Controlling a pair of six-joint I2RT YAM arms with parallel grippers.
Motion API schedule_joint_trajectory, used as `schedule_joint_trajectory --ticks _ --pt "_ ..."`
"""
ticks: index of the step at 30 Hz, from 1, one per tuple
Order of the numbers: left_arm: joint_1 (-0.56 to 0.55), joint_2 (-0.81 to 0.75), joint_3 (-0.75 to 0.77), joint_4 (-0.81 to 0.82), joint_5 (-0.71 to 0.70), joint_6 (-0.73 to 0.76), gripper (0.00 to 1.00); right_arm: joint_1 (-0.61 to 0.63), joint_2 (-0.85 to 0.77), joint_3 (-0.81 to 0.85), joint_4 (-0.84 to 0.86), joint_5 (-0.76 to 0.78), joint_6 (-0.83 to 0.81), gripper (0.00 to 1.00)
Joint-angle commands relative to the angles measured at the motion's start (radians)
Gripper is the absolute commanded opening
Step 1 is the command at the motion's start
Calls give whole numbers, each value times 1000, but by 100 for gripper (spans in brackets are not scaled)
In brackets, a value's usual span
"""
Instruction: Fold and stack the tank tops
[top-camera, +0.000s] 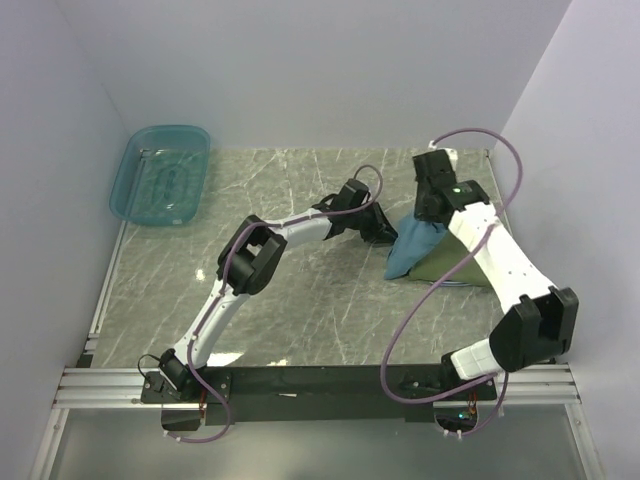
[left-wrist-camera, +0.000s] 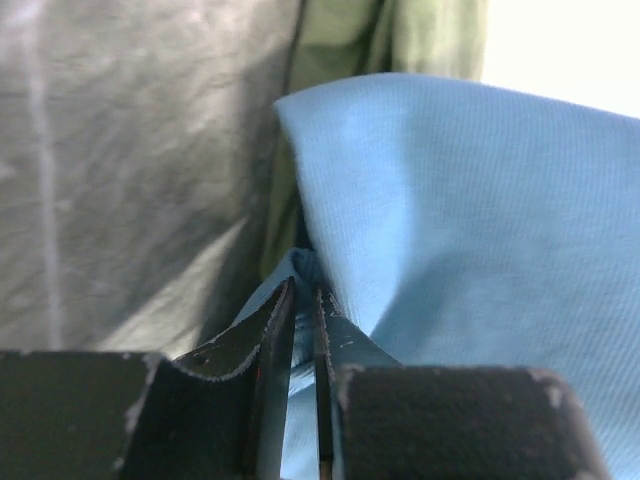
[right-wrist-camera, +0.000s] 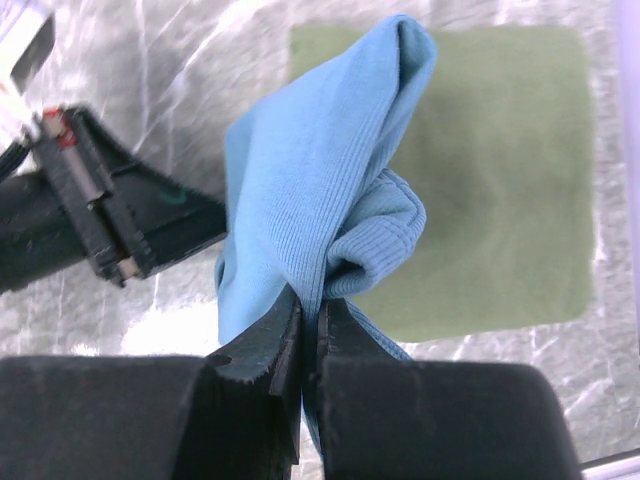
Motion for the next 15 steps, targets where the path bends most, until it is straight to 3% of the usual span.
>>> schedule_joint_trajectory --ticks 1,11,12,14,15 --pt "-10 13 50 39 32 -11 19 -60 -97 14 22 4 -26 0" --pt "-24 33 28 72 62 -5 20 -200 -189 -208 87 -63 17 0" --pt "-26 26 12 76 63 -4 20 -223 -201 -233 94 -65 26 4" --pt "-26 11 -13 76 51 4 21 -250 -210 -303 104 -69 63 24" --pt "-24 -1 -48 79 36 7 23 -261 -218 -322 107 -71 77 47"
